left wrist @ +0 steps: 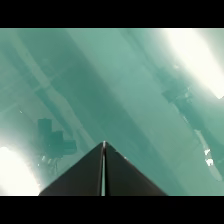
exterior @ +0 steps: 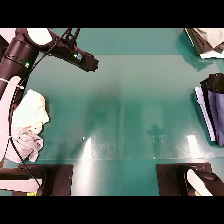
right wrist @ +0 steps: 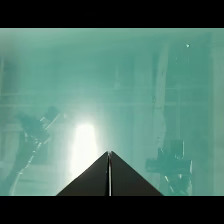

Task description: Fold the shirts.

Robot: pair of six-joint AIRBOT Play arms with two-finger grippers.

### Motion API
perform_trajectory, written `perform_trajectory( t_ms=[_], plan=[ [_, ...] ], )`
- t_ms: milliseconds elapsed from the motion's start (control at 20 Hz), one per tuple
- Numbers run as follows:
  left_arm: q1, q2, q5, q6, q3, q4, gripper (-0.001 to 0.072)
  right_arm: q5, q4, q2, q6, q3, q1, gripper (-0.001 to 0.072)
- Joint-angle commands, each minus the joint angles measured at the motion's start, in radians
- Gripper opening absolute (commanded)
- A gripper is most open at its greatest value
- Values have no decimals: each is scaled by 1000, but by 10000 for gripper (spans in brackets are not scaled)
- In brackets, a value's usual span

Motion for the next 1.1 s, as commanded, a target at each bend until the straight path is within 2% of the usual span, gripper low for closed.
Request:
perform_trajectory(
  t_ms=[0, 400, 700, 800, 900, 1050],
  plan=[
    [0, 0, 0, 0, 0, 0, 28, 0, 1, 1, 0, 0, 1, 14],
    [0, 0, 14, 0, 0, 0, 28, 7, 1, 1, 0, 0, 1, 15],
    [5, 1, 42, -3, 9, -8, 28, 72, 1, 1, 0, 0, 1, 14],
    [41, 25, -94, -76, 50, 66, 27, 69, 1, 1, 0, 0, 1, 14],
    [96, 95, -212, -89, 56, 215, 27, 69, 1, 1, 0, 0, 1, 15],
    [200, 234, -280, -126, -3, 475, 28, 69, 2, 1, 0, 0, 1, 15]
  ],
)
